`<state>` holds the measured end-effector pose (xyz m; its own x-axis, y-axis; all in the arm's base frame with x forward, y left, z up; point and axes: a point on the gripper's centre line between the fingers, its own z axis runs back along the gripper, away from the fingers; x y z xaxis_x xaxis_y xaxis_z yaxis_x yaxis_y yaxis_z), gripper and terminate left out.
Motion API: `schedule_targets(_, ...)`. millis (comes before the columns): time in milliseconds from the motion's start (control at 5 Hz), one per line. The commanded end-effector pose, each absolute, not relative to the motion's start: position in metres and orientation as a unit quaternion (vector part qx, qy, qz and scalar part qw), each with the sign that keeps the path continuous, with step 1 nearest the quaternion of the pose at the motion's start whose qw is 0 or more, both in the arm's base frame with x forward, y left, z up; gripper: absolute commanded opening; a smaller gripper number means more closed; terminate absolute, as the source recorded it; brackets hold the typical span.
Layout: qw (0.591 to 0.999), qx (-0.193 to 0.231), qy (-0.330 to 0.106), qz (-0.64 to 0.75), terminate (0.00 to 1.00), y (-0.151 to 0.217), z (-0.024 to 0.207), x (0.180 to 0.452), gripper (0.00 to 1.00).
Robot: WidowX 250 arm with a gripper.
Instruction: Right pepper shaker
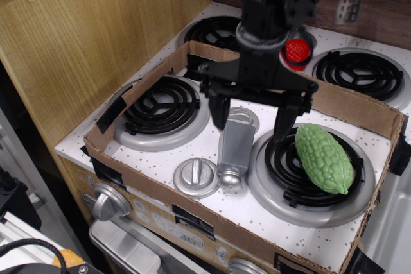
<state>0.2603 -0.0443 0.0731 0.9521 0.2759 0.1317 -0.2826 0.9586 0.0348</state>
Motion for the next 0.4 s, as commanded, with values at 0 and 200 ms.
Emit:
schedule_targets(0, 0.979, 0.032, -0.125, 0.158, 0.0, -0.048, 0.0612, 0.2642, 1.0)
schedule_targets(200, 0.972, 0.056, -0.136, 0.181, 0.0, -0.0478, 0.0548, 0.2681, 1.0)
